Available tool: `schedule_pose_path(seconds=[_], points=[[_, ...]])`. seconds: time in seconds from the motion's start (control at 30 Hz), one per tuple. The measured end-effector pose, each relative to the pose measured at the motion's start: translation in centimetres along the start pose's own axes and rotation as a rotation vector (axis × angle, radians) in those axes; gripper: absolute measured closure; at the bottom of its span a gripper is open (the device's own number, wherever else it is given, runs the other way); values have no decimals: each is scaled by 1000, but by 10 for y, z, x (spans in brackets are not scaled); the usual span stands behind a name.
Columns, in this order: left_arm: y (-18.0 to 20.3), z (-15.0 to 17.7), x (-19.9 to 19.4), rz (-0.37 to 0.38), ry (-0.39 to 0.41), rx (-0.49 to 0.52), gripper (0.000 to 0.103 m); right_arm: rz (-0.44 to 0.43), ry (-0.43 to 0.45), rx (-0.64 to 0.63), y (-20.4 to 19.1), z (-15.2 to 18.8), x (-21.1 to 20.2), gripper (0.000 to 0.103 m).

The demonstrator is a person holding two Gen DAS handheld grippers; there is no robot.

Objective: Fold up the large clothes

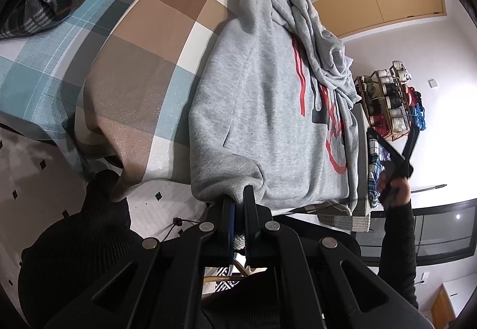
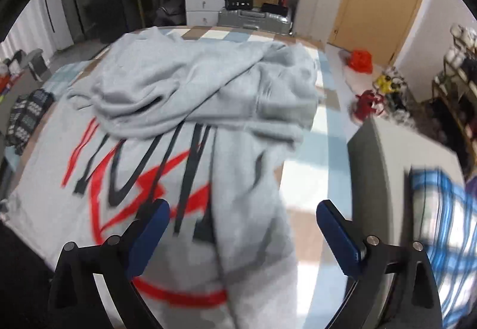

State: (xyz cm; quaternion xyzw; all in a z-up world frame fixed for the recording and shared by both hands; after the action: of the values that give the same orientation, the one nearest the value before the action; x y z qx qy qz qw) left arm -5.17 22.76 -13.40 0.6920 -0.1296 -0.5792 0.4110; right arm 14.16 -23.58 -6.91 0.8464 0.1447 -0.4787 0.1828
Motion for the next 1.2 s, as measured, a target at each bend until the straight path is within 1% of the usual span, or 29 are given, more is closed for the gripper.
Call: schedule_pose_path(seconds=[0.03,0.07,0.13,0.23,0.27,0.3,0.33,0.37,0.4,0.43,0.47,0.5,0.53,0.57,0.63,0.7,0.73,0.77,0.8,0.83,0.87,0.93,1.0,1.03,1.07,1.1,1.13,1.17,1.2], points=[[0,0,1,-1,-3,2,103,-6,-20,-2,2,-4,10,3],[1,-1,1,-1,-6,5,103,11,-48,-25,2,-5,20,3],[2,-1,3,-6,-8,8,103,77,-109,-67,4,-4,40,3],[2,0,3,-6,-10,14,103,108,-161,-95,5,-3,66,7],[2,0,3,-5,-12,11,103,96,-173,-89,5,0,71,21],[1,-1,3,-3,-14,10,103,68,-182,-77,7,2,74,59],[1,-1,3,-3,-15,7,103,8,-179,-40,8,3,75,73],[1,-1,4,-5,-15,5,103,-23,-170,-2,12,3,74,81],[1,-1,4,-6,-17,6,103,-31,-153,36,18,2,70,92],[1,-1,4,-7,-17,6,103,-19,-116,61,27,1,64,93],[1,-2,4,-10,-15,5,103,-29,-85,93,35,-1,59,93],[1,-2,5,-13,-16,6,103,-74,-58,151,45,0,54,93],[1,-2,6,-15,-20,6,103,-96,-38,193,54,0,51,93],[1,-2,6,-17,-23,6,103,-97,-16,232,65,2,48,93],[2,-3,7,-24,-26,5,103,-106,4,279,77,6,46,93],[2,-3,8,-28,-28,5,103,-144,27,353,89,12,45,93],[2,-3,8,-30,-28,3,103,-127,37,411,101,16,47,95],[2,-3,7,-29,-29,1,103,-123,26,470,112,20,52,96],[1,-3,7,-29,-27,-1,103,-121,1,527,122,26,58,96],[1,-3,7,-31,-25,-2,103,-83,-23,549,130,33,61,96],[1,-3,7,-31,-24,-1,103,-54,-4,541,132,37,55,96],[1,-4,7,-31,-23,-5,103,-53,42,483,123,32,41,96],[1,-5,8,-31,-26,-10,103,-85,71,426,106,27,25,95],[2,-5,8,-31,-26,-10,103,-103,68,383,94,24,20,94],[2,-4,8,-33,-25,-7,103,-112,59,288,75,21,13,86],[3,-4,8,-33,-25,-3,103,-102,60,212,60,19,11,55],[3,-4,8,-31,-25,-2,103,-71,58,117,41,18,7,27],[3,-3,7,-30,-24,-3,103,-12,77,10,21,17,2,2],[3,-3,7,-26,-24,-4,103,34,87,-71,9,18,0,1]])
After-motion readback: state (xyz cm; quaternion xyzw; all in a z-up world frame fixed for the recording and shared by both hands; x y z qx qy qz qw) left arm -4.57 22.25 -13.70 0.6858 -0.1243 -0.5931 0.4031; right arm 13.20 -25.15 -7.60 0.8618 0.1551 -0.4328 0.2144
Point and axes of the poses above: each gripper's, at about its wrist camera, not at the fingertips, and x roughly the way its jaws point, y to its right, z to its underside, the point moved 6 cm from there along x, roughly the way its jaws point, and after that the axes turned 9 degrees about -x, right-handed, at the moved point
